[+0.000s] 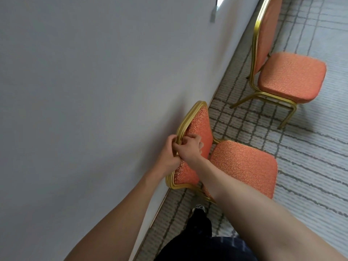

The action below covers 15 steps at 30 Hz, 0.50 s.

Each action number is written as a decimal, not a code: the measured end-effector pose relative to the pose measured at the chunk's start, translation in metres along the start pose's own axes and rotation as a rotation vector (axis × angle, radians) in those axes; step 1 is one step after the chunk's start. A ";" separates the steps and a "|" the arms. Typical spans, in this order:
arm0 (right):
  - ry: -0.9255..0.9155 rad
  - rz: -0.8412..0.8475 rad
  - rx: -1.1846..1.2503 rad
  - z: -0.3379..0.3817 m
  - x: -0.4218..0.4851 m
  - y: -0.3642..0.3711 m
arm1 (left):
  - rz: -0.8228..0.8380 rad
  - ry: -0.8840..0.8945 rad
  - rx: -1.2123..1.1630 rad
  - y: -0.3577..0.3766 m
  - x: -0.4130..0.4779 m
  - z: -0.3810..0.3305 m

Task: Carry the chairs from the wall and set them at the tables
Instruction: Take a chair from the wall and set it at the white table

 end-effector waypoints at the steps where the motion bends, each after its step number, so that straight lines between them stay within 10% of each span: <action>1: -0.001 -0.004 0.001 -0.001 -0.002 -0.001 | -0.010 0.010 0.014 -0.001 0.000 -0.003; 15: 0.026 -0.124 0.137 -0.054 -0.045 -0.095 | 0.334 0.679 0.729 0.040 0.026 -0.088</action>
Point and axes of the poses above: each hand's wrist, its own x-axis towards the middle knuckle, its own y-axis out of the palm, z = x × y, the point moved 1 cm from there along x, towards the middle knuckle, and after that the axes turned 14 degrees about y, right-handed, at the moved point
